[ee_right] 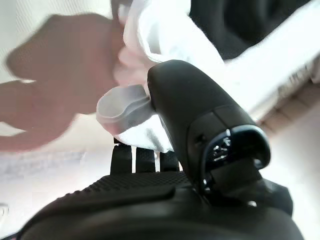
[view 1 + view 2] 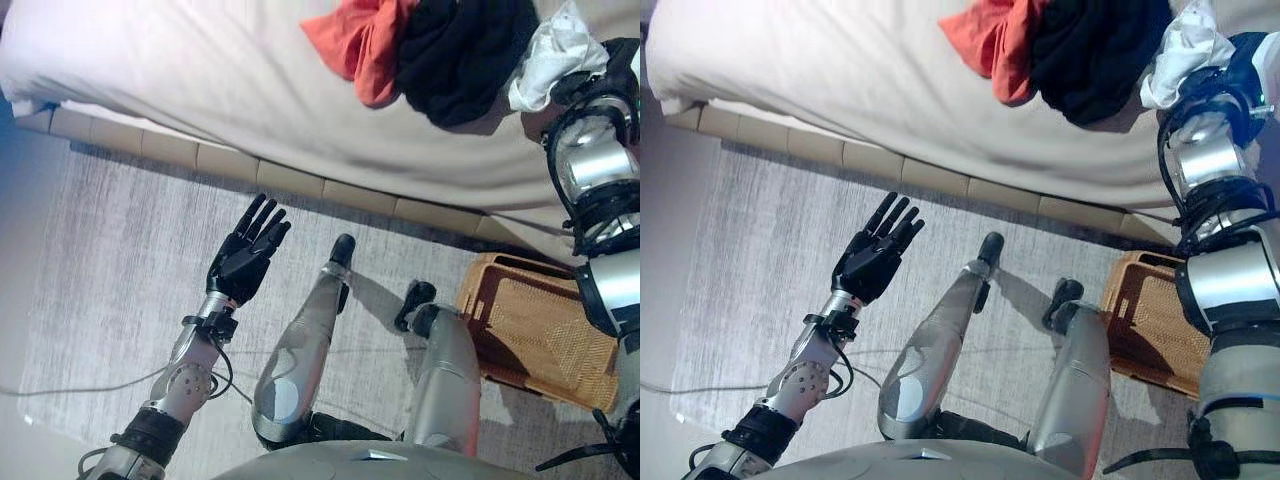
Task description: Pick up the clothes from the bed and place them into the basket
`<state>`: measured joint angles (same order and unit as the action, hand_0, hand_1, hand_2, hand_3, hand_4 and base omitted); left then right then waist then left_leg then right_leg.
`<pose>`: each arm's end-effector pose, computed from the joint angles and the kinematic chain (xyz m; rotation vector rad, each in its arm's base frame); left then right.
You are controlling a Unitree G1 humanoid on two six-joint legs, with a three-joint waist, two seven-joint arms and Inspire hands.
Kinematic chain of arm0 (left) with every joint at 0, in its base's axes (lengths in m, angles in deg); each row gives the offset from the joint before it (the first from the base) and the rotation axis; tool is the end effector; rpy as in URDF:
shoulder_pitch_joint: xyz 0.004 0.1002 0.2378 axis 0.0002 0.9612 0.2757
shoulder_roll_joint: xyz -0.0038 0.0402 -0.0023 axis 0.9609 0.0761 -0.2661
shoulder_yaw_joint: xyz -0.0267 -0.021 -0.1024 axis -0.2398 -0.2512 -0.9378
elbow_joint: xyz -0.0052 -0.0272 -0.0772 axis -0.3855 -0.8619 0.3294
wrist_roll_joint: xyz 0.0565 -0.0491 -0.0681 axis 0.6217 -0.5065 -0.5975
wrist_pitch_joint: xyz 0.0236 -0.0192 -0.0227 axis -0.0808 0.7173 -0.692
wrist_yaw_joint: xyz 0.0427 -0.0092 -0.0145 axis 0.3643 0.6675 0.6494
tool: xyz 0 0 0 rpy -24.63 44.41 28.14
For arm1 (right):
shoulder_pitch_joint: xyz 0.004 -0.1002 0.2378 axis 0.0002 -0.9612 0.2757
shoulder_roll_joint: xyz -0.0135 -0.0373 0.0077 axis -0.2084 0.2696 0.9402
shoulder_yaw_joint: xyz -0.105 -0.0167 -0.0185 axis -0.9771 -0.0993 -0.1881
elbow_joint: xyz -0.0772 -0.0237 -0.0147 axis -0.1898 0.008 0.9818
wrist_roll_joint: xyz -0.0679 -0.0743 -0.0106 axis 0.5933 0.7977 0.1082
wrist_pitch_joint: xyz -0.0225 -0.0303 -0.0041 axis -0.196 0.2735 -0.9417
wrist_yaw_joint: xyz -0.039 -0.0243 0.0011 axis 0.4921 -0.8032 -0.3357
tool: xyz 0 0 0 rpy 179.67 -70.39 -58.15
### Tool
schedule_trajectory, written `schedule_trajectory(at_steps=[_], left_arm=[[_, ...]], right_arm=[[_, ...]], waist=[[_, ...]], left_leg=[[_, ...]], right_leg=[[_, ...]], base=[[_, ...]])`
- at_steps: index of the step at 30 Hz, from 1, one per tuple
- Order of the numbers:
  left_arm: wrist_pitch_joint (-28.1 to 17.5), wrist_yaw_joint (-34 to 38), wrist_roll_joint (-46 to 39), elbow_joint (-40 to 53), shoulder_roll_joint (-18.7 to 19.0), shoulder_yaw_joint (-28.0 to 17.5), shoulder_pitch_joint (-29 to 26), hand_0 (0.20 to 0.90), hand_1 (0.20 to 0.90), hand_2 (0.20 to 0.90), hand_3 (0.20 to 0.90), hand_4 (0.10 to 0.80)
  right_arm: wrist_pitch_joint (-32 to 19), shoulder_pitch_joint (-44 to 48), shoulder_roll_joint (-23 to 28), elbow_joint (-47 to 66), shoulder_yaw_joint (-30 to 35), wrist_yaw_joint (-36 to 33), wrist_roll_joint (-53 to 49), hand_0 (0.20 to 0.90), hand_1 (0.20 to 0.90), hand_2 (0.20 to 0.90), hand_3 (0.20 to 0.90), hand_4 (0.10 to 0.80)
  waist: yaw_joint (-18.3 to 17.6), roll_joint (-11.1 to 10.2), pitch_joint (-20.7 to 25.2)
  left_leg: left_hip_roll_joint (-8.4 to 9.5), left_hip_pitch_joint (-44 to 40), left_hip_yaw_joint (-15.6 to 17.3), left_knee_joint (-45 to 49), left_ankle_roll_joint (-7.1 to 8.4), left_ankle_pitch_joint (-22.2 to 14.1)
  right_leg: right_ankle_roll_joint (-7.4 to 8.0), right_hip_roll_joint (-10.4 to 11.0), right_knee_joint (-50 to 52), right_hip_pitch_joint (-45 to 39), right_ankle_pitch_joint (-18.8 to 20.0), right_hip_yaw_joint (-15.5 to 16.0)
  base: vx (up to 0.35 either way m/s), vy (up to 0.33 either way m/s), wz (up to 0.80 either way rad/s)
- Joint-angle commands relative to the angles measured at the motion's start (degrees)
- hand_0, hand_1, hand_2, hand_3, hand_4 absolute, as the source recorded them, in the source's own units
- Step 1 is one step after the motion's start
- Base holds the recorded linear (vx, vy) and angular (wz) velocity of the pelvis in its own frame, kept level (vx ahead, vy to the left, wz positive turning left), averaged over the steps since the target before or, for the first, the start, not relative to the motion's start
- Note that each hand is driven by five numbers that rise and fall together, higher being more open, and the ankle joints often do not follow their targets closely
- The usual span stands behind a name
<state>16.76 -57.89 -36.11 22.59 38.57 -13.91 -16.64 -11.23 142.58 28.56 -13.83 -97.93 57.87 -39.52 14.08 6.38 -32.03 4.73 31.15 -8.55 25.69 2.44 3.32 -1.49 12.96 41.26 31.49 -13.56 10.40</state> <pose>0.1962 0.1963 0.0134 -0.7957 0.0208 -0.2500 0.3445 -0.2998 0.2340 -0.6708 -0.0777 -0.8435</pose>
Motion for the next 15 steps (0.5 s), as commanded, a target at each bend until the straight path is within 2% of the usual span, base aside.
schedule_trajectory(at_steps=[1,7,11,15], left_arm=[[-5.04,-1.39,-0.6,5.05,0.58,-4.0,1.21,0.9,0.9,0.9,0.9,0.8],[-5.26,5.61,2.79,1.42,-1.47,-3.41,0.27,0.9,0.9,0.9,0.9,0.8],[-3.59,7.01,7.38,0.2,-2.48,-3.14,0.36,0.9,0.9,0.9,0.9,0.8],[-3.47,7.66,13.17,-0.88,-1.96,-1.79,0.1,0.9,0.9,0.9,0.9,0.8]], right_arm=[[-7.2,0.43,9.92,6.8,1.62,-3.06,0.59,0.3,0.3,0.3,0.2,0.1],[-12.78,-11.48,11.89,12.93,8.86,0.74,-1.7,0.3,0.3,0.3,0.2,0.1],[-14.43,-20.43,11.77,19.17,14.12,2.88,-0.82,0.3,0.3,0.3,0.2,0.1],[-16.54,-27.69,11.18,23.56,19.05,5.88,0.68,0.3,0.3,0.3,0.2,0.1]], waist=[[-1.68,-3.3,5.26],[-6.13,-6.71,12.6],[-9.52,-7.49,16.93],[-12.78,-7.26,19.88]], left_leg=[[0.76,-6.1,3.12,4.67,-2.61,-8.41],[-1.86,-18.53,6.13,-4.72,-2.46,-8.01],[-2.36,-25.87,8.69,-13.79,-2.78,-7.52],[-3.28,-30.0,10.9,-19.82,-3.07,-6.39]], right_leg=[[-0.72,-5.12,-6.65,-10.3,2.19,2.99],[0.46,-6.52,-19.85,-22.28,5.78,0.53],[2.34,-7.55,-28.21,-27.4,9.44,-2.4],[3.72,-8.33,-32.87,-28.75,12.68,-6.15]], base=[[0.05,0.079,-0.29],[0.16,0.064,-0.35],[0.101,0.027,-0.33],[0.017,0.024,-0.43]])
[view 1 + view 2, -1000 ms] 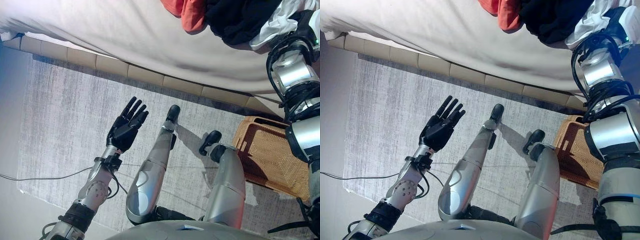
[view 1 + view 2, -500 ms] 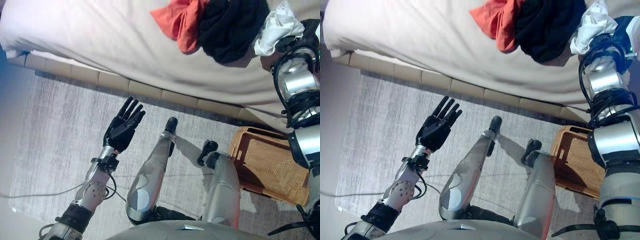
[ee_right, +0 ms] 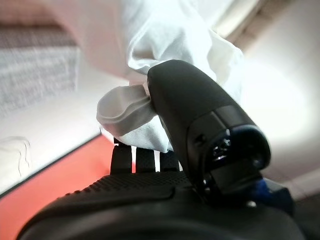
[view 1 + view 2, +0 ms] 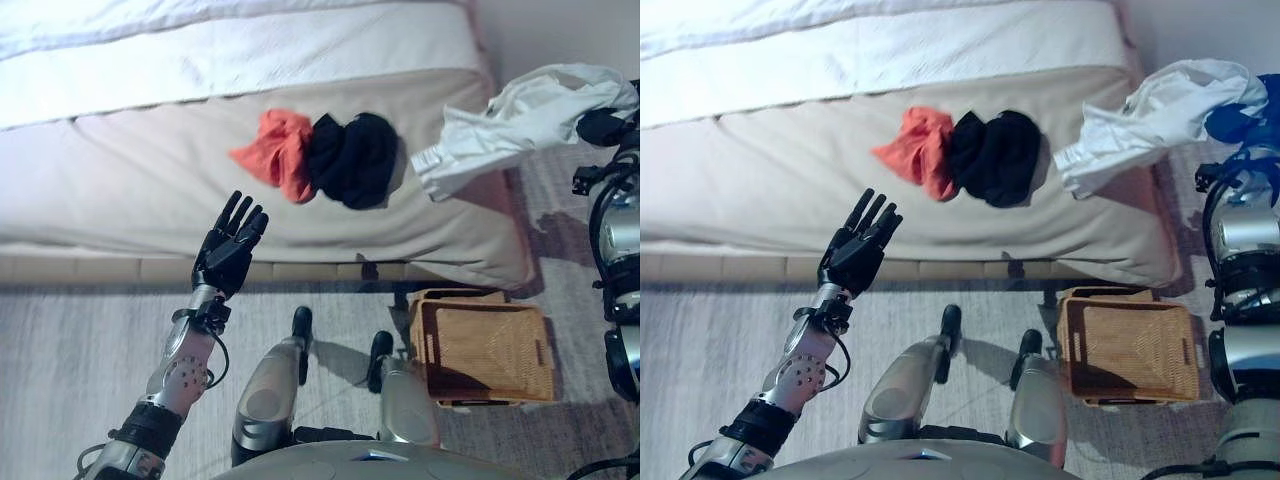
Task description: Pick up the clothes from the bed and place them into the basket
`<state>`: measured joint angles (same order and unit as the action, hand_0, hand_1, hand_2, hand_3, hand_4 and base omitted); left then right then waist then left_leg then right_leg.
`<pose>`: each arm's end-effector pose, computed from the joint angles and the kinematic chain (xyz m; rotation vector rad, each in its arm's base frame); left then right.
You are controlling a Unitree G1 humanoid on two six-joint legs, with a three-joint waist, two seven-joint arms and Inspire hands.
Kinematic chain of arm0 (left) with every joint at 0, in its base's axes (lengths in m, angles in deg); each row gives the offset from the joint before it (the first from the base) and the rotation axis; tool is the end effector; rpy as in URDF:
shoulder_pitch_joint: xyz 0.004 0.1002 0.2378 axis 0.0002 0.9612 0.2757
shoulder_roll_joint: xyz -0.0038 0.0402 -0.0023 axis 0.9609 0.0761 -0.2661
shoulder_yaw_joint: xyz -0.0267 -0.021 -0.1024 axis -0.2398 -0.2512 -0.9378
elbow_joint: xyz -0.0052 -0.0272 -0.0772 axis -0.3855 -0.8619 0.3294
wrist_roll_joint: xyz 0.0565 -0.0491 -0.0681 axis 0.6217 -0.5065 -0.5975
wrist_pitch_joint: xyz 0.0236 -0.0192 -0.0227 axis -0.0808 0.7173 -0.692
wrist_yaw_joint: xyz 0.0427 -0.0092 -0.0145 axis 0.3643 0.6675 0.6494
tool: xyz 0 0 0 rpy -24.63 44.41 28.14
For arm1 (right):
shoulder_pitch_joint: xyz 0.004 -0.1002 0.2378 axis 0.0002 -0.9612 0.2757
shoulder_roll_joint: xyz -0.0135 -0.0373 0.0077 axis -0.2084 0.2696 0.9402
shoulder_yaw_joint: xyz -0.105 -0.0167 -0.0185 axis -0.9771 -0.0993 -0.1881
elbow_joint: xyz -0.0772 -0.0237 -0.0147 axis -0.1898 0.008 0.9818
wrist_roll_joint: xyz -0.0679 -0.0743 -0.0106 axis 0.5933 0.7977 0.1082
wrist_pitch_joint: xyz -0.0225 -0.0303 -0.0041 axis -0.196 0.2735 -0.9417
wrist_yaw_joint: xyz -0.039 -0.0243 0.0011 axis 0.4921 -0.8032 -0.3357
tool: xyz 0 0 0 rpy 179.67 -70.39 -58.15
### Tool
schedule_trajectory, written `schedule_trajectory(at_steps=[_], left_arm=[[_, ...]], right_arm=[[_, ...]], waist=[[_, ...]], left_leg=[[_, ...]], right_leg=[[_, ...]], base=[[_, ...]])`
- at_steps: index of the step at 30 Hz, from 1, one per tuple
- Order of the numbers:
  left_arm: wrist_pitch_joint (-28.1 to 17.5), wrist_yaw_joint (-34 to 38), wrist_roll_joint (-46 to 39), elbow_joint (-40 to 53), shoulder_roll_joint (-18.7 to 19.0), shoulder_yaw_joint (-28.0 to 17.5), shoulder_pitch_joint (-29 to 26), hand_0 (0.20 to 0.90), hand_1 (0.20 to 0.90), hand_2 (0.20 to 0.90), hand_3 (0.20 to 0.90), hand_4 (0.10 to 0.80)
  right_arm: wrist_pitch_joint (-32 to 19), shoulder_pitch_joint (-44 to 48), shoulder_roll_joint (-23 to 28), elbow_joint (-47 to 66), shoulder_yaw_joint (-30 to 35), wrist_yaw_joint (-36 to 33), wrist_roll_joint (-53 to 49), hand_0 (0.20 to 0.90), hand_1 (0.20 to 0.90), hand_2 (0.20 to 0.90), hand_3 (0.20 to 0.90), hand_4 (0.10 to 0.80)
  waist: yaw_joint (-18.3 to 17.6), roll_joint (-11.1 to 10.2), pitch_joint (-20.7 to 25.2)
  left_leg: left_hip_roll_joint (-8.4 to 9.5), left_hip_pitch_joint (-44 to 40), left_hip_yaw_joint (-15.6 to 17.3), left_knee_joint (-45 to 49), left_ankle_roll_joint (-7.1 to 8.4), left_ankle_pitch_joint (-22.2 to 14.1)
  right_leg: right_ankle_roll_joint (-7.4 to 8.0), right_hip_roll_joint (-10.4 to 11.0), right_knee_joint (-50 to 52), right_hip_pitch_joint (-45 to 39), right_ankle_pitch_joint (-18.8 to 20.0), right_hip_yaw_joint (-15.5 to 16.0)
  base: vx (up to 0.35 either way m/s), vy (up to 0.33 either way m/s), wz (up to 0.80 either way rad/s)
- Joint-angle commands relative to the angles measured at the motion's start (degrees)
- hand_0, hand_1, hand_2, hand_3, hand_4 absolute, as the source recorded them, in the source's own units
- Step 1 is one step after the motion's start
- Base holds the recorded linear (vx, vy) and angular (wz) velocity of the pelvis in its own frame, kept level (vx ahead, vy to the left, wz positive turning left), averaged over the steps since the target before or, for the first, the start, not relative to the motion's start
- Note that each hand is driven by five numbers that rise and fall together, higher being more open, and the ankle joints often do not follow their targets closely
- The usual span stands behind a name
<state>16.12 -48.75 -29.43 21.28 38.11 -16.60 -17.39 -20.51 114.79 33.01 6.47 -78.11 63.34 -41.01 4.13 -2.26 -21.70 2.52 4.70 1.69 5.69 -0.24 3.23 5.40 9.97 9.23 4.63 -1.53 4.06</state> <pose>0.2006 0.2032 0.0166 -0.6799 0.0402 -0.0869 0.2887 -0.3393 0.1842 -0.5615 -0.1646 -0.7571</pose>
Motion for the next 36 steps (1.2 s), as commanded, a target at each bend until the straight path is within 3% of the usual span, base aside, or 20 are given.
schedule_trajectory(at_steps=[1,9,17,23,31,36], left_arm=[[-2.63,-1.53,6.92,0.33,-1.26,1.01,0.7,0.9,0.9,0.9,0.9,0.8],[-1.41,-2.63,6.48,-1.72,-2.27,-0.31,-0.3,0.9,0.9,0.9,0.9,0.8],[-1.64,-4.78,8.29,-5.09,-5.12,0.38,-2.07,0.9,0.9,0.9,0.9,0.8],[-2.13,-3.9,9.68,-5.92,-7.02,0.58,-2.96,0.9,0.9,0.9,0.9,0.8],[-2.34,-2.93,10.85,-6.85,-8.27,0.3,-4.05,0.9,0.9,0.9,0.9,0.8],[-2.68,-3.55,11.1,-7.6,-8.57,0.36,-4.43,0.9,0.9,0.9,0.9,0.8]], right_arm=[[-7.44,-1.45,6.57,4.16,0.01,1.21,2.63,0.3,0.3,0.3,0.2,0.1],[-8.54,-14.83,1.51,13.47,5.87,4.97,6.2,0.3,0.3,0.3,0.2,0.1],[-6.62,-23.88,-1.84,18.11,7.63,10.36,10.3,0.3,0.3,0.3,0.2,0.1],[-3.04,-29.71,-5.36,16.48,7.13,13.02,12.11,0.3,0.3,0.3,0.2,0.1],[-3.4,-31.33,-11.01,12.39,4.81,15.43,12.37,0.3,0.3,0.3,0.2,0.1],[-0.88,-30.69,-12.47,6.34,1.8,15.31,13.61,0.3,0.3,0.3,0.2,0.1]], waist=[[-3.64,1.55,10.2],[-7.96,1.79,12.67],[-11.53,1.1,13.8],[-14.12,1.02,14.06],[-15.74,1.85,13.57],[-15.67,2.18,13.08]], left_leg=[[-1.22,-4.33,1.16,-1.0,-0.42,-6.13],[-2.67,-10.06,4.36,-9.23,-0.16,-4.63],[-3.48,-11.68,7.09,-10.69,-0.06,-4.89],[-4.48,-13.16,9.94,-10.69,0.35,-5.08],[-4.9,-14.35,11.84,-10.15,0.58,-5.55],[-4.97,-14.07,12.47,-9.58,0.67,-5.96]], right_leg=[[-2.87,-5.48,-1.78,-2.11,1.28,-0.77],[-1.05,-5.96,-8.02,-4.44,5.14,-4.92],[-0.97,-7.3,-9.49,-5.03,5.7,-7.43],[-1.11,-8.32,-9.64,-5.3,5.82,-9.69],[-1.29,-8.92,-9.66,-5.55,5.95,-11.3],[-1.23,-8.97,-9.72,-5.07,6.06,-11.78]], base=[[0.009,0.028,-0.54],[-0.027,-0.003,-0.36],[-0.028,-0.034,-0.22],[0.001,-0.013,-0.18],[0.024,-0.004,-0.19],[0.007,-0.01,-0.09]])
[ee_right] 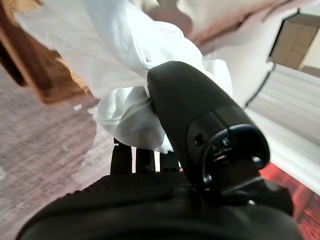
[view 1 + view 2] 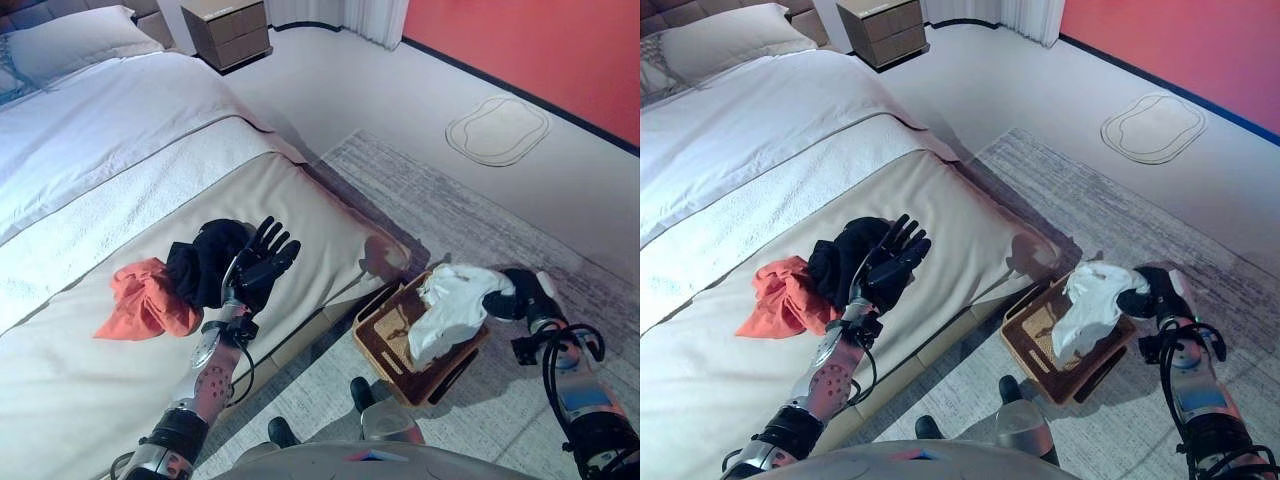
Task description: Pick up the clothes from the bed and place them into the basket
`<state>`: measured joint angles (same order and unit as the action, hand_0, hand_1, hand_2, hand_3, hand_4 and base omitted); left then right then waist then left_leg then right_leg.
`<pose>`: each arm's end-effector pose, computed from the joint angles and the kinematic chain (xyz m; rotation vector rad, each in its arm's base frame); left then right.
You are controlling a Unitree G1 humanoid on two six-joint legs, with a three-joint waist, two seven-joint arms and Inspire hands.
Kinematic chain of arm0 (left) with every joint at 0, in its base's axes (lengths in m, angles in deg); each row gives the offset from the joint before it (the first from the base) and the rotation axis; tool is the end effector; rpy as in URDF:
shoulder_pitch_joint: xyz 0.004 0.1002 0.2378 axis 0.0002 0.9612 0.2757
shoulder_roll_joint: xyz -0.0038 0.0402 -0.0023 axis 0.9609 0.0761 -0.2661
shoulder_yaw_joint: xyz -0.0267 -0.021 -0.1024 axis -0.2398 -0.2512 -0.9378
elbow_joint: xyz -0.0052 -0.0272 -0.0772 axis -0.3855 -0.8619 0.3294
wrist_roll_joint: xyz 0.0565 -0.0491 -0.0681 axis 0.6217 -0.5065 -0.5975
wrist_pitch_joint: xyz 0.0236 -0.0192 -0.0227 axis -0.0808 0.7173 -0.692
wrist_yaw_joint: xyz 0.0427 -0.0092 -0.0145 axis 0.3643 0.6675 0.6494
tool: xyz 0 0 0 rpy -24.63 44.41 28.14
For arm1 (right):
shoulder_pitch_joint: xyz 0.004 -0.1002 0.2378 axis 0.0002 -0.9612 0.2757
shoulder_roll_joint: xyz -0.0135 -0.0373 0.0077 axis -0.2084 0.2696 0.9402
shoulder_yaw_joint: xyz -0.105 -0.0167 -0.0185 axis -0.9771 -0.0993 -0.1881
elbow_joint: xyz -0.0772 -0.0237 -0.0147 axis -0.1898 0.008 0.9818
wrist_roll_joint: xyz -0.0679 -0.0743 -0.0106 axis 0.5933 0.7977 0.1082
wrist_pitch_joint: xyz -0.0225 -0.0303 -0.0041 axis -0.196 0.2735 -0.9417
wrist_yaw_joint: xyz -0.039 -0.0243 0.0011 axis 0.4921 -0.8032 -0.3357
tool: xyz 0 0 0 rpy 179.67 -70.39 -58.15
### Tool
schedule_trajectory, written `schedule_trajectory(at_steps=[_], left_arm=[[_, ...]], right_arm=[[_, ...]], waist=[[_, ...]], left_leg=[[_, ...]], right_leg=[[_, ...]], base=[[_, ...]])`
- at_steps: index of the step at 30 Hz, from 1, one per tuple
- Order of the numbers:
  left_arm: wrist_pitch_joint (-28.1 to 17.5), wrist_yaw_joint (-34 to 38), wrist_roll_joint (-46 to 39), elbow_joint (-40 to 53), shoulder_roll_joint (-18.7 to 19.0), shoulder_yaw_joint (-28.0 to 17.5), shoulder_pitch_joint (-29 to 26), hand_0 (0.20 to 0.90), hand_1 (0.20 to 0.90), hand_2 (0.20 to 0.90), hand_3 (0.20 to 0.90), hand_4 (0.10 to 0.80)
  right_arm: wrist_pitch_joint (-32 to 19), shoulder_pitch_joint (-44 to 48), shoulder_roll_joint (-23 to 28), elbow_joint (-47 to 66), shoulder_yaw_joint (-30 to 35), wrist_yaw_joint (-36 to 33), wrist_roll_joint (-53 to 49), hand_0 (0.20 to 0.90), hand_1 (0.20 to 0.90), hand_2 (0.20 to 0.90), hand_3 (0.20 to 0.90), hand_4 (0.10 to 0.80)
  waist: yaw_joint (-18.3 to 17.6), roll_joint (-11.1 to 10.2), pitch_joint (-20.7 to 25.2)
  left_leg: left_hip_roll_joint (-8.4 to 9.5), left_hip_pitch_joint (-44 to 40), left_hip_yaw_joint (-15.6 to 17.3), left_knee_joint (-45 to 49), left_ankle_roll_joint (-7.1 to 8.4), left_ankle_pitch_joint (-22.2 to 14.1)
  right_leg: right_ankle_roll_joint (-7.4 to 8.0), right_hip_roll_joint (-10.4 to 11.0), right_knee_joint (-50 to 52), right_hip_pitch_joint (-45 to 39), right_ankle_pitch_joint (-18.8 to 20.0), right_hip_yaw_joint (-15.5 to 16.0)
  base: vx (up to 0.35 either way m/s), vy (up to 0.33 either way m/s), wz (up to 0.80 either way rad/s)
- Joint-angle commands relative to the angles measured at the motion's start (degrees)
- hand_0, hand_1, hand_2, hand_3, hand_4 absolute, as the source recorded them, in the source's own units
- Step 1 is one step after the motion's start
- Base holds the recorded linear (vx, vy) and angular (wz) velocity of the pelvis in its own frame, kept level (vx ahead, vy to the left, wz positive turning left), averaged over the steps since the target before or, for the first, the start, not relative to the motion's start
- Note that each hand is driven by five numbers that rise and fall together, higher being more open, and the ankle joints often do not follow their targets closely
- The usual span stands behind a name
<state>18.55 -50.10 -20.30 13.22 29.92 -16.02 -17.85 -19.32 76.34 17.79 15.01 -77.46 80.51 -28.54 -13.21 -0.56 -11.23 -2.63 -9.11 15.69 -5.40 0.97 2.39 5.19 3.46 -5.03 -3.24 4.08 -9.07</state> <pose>0.1955 0.1749 -0.0130 -0.6454 0.1761 -0.1050 0.1690 -0.3107 0.0002 -0.6572 0.5229 -0.2640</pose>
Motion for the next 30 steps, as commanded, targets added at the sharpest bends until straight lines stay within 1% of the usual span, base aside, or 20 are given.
schedule_trajectory(at_steps=[1,2,6,9,14,24,27,30], left_arm=[[-5.16,-2.31,1.81,0.42,-0.38,-0.12,-4.19,0.9,0.9,0.9,0.9,0.8],[-5.07,-2.26,1.65,0.62,-0.39,0.13,-4.55,0.9,0.9,0.9,0.9,0.8],[-4.65,-3.32,1.49,0.35,-0.34,0.97,-5.02,0.9,0.9,0.9,0.9,0.8],[-4.43,-4.02,1.23,0.22,-0.21,1.11,-4.95,0.9,0.9,0.9,0.9,0.8],[-3.9,-2.3,1.82,0.26,0.13,0.83,-4.77,0.9,0.9,0.9,0.9,0.8],[-3.6,-1.76,0.95,1.01,-0.11,-0.48,-3.1,0.9,0.9,0.9,0.9,0.8],[-4.27,-1.16,0.62,0.67,-0.48,-0.28,-3.09,0.9,0.9,0.9,0.9,0.8],[-5.33,-0.19,1.03,0.02,-0.76,-0.41,-3.05,0.9,0.9,0.9,0.9,0.8]], right_arm=[[-1.85,8.04,2.63,-3.64,0.5,-2.2,1.03,0.78,0.78,0.78,0.76,0.66],[-2.02,8.58,2.55,-5.07,-0.23,-3.03,0.87,0.9,0.9,0.9,0.9,0.8],[-2.72,10.82,2.25,-8.22,-1.62,-4.07,-0.44,0.9,0.9,0.9,0.9,0.8],[-3.06,10.53,2.23,-8.67,-1.84,-4.88,-0.36,0.9,0.9,0.9,0.9,0.8],[-3.56,9.47,2.28,-7.58,-1.3,-5.73,-0.44,0.9,0.9,0.9,0.9,0.8],[-3.61,8.63,4.31,4.52,3.54,-7.57,-0.25,0.9,0.9,0.9,0.9,0.8],[-3.63,12.26,5.5,7.36,3.14,-8.86,1.16,0.9,0.9,0.9,0.9,0.8],[-2.79,18.4,6.86,10.7,1.24,-10.92,3.32,0.9,0.9,0.9,0.9,0.8]], waist=[[1.77,0.53,2.48],[1.95,0.64,2.25],[2.66,1.02,1.73],[2.67,1.28,1.54],[2.73,1.6,1.44],[3.22,1.38,1.17],[4.24,1.33,1.18],[5.98,1.07,1.23]], left_leg=[[0.15,-0.17,-1.44,1.63,-0.49,-5.2],[0.15,-0.03,-1.44,1.77,-0.46,-5.29],[0.24,0.36,-1.82,2.27,-0.44,-5.56],[0.33,0.31,-1.99,2.24,-0.41,-5.61],[0.41,0.16,-2.69,1.84,-0.37,-5.47],[0.63,0.02,-4.97,1.42,-0.34,-5.09],[0.77,-0.03,-6.17,1.01,-0.18,-4.82],[1.11,0.34,-7.97,1.03,-0.04,-4.58]], right_leg=[[-1.0,-2.44,4.5,2.92,0.49,1.3],[-1.0,-2.43,4.45,3.01,0.55,1.23],[-1.14,-2.3,4.41,3.11,0.47,1.39],[-1.1,-2.22,4.27,3.05,0.52,1.49],[-1.04,-2.1,4.26,2.96,0.4,1.73],[-1.52,-2.15,4.92,2.35,-0.44,2.89],[-1.68,-1.94,4.68,1.88,-0.59,3.8],[-2.05,-1.62,4.56,1.26,-1.08,5.3]], base=[[0.0,0.0,0.0],[0.0,0.0,0.0],[0.0,0.0,0.0],[0.0,0.0,0.0],[0.026,-0.003,0.02],[0.005,0.002,0.02],[0.032,0.011,0.14],[0.043,0.008,0.09]])
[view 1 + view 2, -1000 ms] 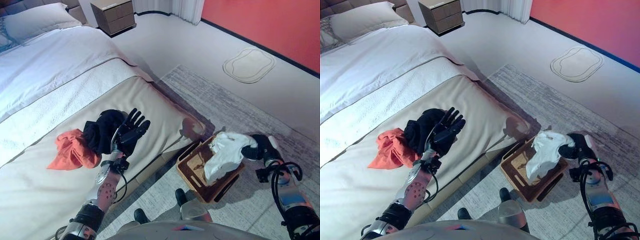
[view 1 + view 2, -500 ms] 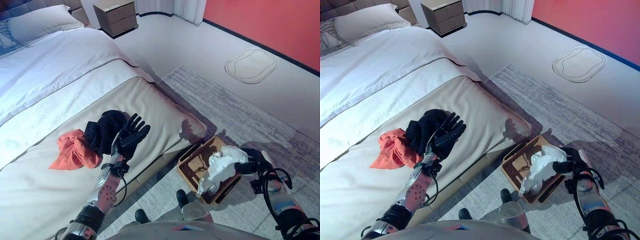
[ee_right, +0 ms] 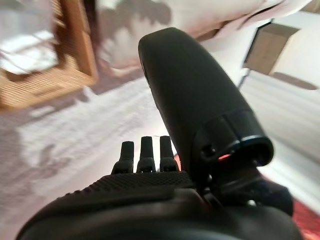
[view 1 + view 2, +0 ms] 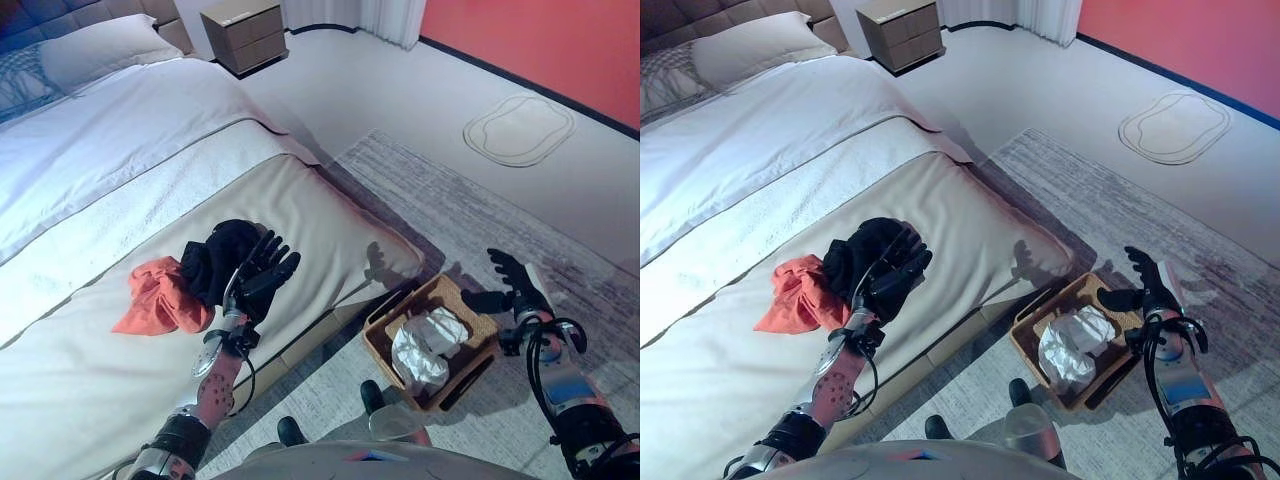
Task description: Pick up the clothes from the bed and place them into the basket
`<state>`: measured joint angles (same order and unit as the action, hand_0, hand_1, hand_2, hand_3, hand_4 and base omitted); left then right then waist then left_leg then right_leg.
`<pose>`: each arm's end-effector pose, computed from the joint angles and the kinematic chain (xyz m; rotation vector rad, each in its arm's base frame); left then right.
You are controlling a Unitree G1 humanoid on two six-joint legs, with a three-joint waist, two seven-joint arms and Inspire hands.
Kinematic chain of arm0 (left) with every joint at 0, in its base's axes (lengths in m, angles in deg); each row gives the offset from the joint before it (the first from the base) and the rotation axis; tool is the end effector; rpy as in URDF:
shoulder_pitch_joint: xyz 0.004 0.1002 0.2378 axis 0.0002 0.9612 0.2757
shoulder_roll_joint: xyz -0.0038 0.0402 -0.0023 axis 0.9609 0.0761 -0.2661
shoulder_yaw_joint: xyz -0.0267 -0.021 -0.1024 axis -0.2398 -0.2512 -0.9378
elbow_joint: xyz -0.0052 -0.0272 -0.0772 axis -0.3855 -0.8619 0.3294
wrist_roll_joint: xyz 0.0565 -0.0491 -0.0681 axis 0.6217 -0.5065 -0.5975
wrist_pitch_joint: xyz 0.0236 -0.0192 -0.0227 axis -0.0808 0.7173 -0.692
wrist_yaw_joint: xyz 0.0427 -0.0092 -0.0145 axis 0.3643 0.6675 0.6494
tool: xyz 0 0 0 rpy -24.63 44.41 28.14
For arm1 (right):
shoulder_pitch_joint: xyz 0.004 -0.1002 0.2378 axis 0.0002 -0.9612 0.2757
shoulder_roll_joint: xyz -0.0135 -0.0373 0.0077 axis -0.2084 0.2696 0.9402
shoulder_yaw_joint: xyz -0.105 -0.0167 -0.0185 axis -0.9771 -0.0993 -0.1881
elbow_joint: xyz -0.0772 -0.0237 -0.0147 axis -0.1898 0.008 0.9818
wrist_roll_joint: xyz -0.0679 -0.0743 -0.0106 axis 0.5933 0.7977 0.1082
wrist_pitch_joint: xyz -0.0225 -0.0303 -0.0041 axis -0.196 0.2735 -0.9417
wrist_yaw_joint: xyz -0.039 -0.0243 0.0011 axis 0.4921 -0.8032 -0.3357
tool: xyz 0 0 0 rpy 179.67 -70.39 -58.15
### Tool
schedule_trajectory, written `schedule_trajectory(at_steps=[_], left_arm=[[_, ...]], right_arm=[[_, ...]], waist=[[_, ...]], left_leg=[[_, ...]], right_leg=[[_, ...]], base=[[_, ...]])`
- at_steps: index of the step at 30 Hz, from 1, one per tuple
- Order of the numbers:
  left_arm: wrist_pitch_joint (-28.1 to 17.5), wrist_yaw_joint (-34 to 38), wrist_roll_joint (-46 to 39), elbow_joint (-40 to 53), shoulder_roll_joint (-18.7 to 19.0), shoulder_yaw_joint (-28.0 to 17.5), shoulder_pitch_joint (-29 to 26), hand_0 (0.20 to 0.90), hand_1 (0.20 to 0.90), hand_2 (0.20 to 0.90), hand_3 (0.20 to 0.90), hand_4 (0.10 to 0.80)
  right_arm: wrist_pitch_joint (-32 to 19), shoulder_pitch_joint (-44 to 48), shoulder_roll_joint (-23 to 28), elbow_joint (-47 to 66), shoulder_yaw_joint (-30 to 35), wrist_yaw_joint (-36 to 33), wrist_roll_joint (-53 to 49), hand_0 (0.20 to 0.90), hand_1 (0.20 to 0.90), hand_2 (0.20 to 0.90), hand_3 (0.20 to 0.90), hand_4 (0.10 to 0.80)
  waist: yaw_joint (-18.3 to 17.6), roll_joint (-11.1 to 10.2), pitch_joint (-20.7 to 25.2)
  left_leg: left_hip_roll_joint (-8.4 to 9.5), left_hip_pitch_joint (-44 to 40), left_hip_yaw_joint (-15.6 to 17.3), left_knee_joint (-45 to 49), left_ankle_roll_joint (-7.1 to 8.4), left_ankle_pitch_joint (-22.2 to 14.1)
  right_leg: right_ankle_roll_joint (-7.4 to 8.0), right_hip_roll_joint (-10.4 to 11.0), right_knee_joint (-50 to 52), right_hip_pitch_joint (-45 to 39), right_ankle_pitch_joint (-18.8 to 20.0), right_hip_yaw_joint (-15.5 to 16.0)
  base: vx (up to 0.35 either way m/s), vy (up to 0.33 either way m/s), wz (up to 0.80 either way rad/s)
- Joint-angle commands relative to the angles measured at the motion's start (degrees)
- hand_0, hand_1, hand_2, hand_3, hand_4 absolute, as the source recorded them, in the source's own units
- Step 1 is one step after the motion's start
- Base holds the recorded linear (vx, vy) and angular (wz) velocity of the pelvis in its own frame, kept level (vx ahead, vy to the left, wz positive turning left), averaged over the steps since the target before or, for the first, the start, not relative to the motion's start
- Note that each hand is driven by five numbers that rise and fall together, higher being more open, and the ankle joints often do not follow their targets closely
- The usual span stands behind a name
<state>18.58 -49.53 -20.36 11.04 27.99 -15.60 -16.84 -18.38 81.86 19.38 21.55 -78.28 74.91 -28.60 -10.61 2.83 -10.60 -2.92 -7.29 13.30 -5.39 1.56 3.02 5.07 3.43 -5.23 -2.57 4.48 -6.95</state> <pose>0.1881 0.1682 -0.0238 -0.6722 0.2292 -0.0734 0.2041 -0.2987 0.0343 -0.6914 0.3000 -0.3235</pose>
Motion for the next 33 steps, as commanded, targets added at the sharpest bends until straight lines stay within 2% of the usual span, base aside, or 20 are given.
schedule_trajectory(at_steps=[1,5,9,12,17,20,25,28,33], left_arm=[[-5.36,-0.41,1.54,2.11,1.31,-0.65,-4.16,0.9,0.9,0.9,0.9,0.8],[-6.26,0.16,6.47,1.97,2.75,0.58,-4.57,0.9,0.9,0.9,0.9,0.8],[-7.49,-3.3,10.21,2.41,6.75,0.85,-3.41,0.9,0.9,0.9,0.9,0.8],[-8.02,-4.46,10.51,1.89,8.09,0.9,-3.51,0.9,0.9,0.9,0.9,0.8],[-11.34,-6.38,12.11,1.39,9.09,1.98,-3.17,0.9,0.9,0.9,0.9,0.8],[-11.8,-7.57,11.08,1.6,9.45,3.07,-3.17,0.9,0.9,0.9,0.9,0.8],[-12.91,-8.56,10.41,2.35,10.31,3.88,-2.97,0.9,0.9,0.9,0.9,0.8],[-13.01,-8.57,10.14,3.71,10.74,3.67,-2.18,0.9,0.9,0.9,0.9,0.8],[-12.82,-8.28,8.22,6.2,11.31,4.1,-0.22,0.9,0.9,0.9,0.9,0.8]], right_arm=[[-3.21,15.46,5.53,4.88,0.87,-6.39,4.67,0.9,0.9,0.9,0.9,0.8],[-0.97,24.87,6.94,4.06,-4.41,-7.64,5.58,0.9,0.9,0.9,0.9,0.8],[-1.61,33.0,10.57,0.93,-9.88,-4.18,5.92,0.9,0.9,0.9,0.9,0.8],[-1.81,38.53,11.59,-1.63,-13.61,-2.55,4.19,0.9,0.9,0.9,0.9,0.8],[-2.5,48.99,11.07,-7.92,-19.43,-2.6,-0.49,0.9,0.9,0.9,0.9,0.8],[-1.88,54.09,10.47,-11.73,-22.5,-4.02,0.08,0.9,0.9,0.9,0.9,0.8],[2.14,59.42,10.14,-14.3,-26.07,-4.85,1.63,0.9,0.9,0.9,0.9,0.8],[5.39,61.31,9.63,-16.63,-27.98,-4.47,3.94,0.9,0.9,0.9,0.9,0.8],[8.44,62.97,10.01,-20.3,-31.32,-1.97,6.03,0.9,0.9,0.9,0.9,0.8]], waist=[[4.3,-2.45,0.61],[7.76,-3.09,0.2],[12.6,-3.42,-1.41],[15.0,-3.25,-3.32],[19.75,-1.79,-8.31],[22.54,-0.54,-11.75],[25.21,0.73,-15.58],[26.95,1.1,-18.67],[28.48,1.8,-19.19]], left_leg=[[1.61,-1.26,-6.45,1.1,-0.61,-5.17],[2.29,0.76,-9.66,3.05,-0.44,-5.2],[3.59,4.87,-13.96,7.65,-0.22,-5.2],[4.44,7.35,-16.65,9.75,-0.18,-4.96],[5.68,11.99,-20.92,10.55,-0.05,-3.11],[6.91,14.97,-23.46,12.1,-0.12,-2.67],[8.49,20.48,-25.14,16.91,-0.7,-2.79],[9.77,23.85,-25.39,22.56,-1.09,-5.13],[10.82,30.61,-24.82,28.0,-1.86,-6.55]], right_leg=[[-2.07,-1.49,4.82,0.41,-1.72,3.81],[-2.87,-0.89,6.3,0.48,-3.15,6.98],[-4.42,0.01,10.58,1.69,-5.93,12.22],[-5.15,0.53,12.13,2.55,-6.77,14.55],[-6.29,1.24,14.98,6.0,-8.28,19.18],[-6.94,1.91,17.5,8.23,-9.61,21.8],[-7.62,3.0,24.11,13.32,-11.66,24.47],[-7.65,4.24,30.91,16.31,-14.84,25.03],[-7.63,6.09,37.96,22.49,-16.58,26.3]], base=[[0.038,0.0,0.18],[0.039,-0.015,0.36],[0.032,0.009,0.57],[-0.036,0.011,0.61],[-0.11,0.058,0.57],[-0.112,0.033,0.52],[-0.074,0.011,0.43],[0.045,-0.036,0.42],[0.015,0.024,0.25]])
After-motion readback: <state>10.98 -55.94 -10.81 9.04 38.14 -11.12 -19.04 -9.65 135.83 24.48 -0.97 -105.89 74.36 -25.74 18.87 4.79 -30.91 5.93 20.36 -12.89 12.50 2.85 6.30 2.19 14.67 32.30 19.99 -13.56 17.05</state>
